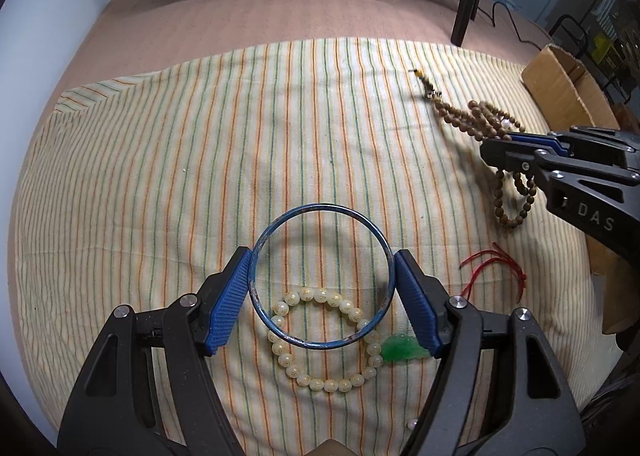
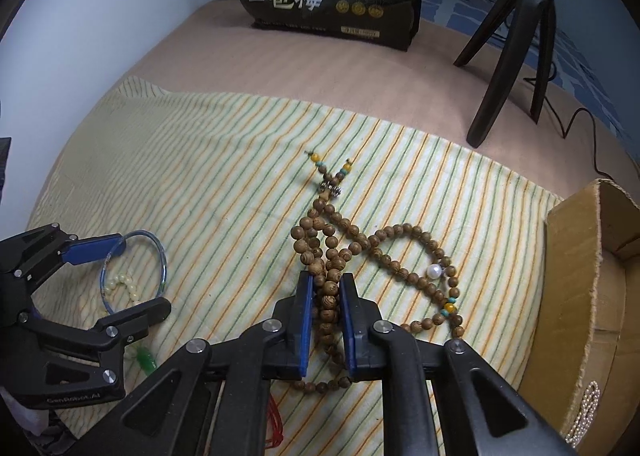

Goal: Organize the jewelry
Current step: 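Grasp the blue bangle with the left tool while the right tool lifts the mala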

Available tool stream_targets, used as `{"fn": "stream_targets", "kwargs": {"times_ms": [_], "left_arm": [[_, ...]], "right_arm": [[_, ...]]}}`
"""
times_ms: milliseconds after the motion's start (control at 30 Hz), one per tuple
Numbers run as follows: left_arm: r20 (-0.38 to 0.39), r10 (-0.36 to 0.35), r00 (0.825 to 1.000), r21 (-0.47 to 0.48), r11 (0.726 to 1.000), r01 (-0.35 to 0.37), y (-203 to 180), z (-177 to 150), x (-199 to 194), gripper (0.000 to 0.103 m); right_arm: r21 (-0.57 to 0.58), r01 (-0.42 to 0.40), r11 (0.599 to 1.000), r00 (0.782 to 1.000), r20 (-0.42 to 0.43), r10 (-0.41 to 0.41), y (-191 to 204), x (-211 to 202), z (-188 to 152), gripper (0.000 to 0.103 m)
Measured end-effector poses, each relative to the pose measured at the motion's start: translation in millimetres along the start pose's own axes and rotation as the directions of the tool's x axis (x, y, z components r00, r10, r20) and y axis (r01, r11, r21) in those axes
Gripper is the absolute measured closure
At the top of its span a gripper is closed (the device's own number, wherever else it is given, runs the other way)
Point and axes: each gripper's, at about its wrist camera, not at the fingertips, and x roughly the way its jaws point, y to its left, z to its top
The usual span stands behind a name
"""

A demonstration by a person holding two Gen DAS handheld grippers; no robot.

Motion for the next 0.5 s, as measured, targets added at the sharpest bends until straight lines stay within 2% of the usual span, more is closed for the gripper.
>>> {"fn": "stream_targets", "kwargs": {"times_ms": [233,500], "left_arm": [[0.052,-0.014,0.999,-0.007,1.000,0.015,0.3,1.3,-26.7,0.030],[0.123,-0.048,0.991,-0.001,0.999,0.048,-15.0,-5.3,-57.0,0.030]], "right_arm": [[0.028,-0.018,0.999,0.998,0.061,0.016,-9.3,-25.1,2.8,0.092],[0.059,-0.039,0.997,0.991,0.130,0.031,-21.9,-63.8,-9.1,0.092]]}}
